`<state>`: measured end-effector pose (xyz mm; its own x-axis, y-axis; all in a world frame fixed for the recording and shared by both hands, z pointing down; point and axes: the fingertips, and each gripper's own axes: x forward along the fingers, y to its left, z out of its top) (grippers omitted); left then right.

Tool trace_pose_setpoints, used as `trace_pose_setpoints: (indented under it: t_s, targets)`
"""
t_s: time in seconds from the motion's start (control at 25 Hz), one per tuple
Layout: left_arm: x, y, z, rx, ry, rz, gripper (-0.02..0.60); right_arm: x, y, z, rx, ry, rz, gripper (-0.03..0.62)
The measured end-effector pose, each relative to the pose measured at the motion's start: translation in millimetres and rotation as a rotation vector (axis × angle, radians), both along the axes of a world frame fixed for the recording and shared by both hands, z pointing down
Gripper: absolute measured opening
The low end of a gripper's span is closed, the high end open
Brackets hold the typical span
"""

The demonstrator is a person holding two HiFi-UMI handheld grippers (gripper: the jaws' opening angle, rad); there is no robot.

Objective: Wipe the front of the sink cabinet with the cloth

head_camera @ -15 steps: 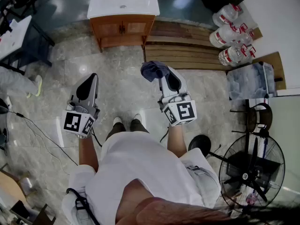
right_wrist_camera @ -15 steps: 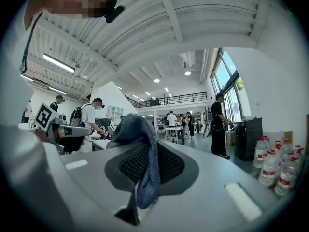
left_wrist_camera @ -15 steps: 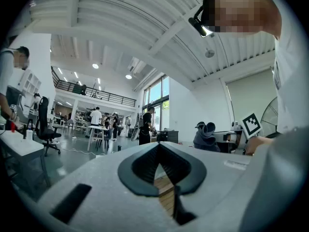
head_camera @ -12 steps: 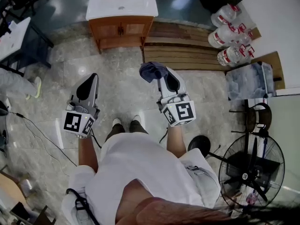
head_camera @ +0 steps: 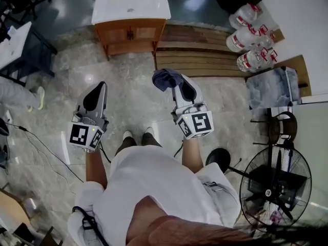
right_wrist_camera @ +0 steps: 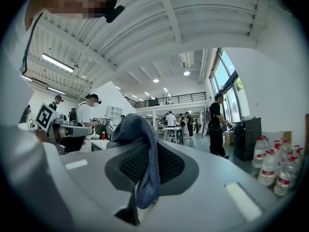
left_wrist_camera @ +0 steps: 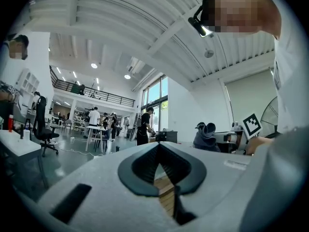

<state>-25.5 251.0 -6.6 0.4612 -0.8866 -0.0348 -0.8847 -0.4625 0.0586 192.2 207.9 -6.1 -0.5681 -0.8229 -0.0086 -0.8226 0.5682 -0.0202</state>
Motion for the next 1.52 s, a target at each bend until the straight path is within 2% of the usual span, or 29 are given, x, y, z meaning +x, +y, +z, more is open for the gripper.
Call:
trace_pose_setpoints:
  t_s: [0.28,0.52,0.64,0.84,1.08,1.24,1.36,1.52]
  targets:
    - [3.2,-14.2,3.6,0.000,-0.006,-0.021,0.005,6.5,-10.7,5.1,-0.002,-0.027,-0.019,0.058]
    - [30.2,-35.9,5.0,0.005,-0.002,-0.056,0.005,31.6,-31.0,10.9,-0.020,-0.039,-0.058,0.058]
    - [34.9,-57.6,12.4,-0.003,-0.001,-0.056,0.005,29.8,-55.7,17.6,-0.029,-0.040,-0.069,0.058]
    - [4.4,-122.3,31.5,-0.016,0.017,-0.060,0.005,1.9,-118.9,32.7,-0.040,-0.022,-0.067,0.058]
    - [-60.4,-242.4,36.8,-0.011,0.072,-0.035,0.005,-48.1,-236.2,35.2,-0.041,0.001,-0.003,0.058]
    - [-93.2,-318.6,26.4,-0.006,0.057,0.016,0.005,-79.2,-303.4,26.3,-0.033,0.008,0.050,0.058]
    - [-106.0,-359.6,17.8,-0.002,0.057,0.039,0.005,-92.9,-335.7,29.1,-0.053,0.010,0.068,0.058]
    - [-106.4,-389.0,12.6,-0.005,0.044,0.060,0.005,-95.3,-363.3,32.6,-0.076,0.002,0.078,0.058]
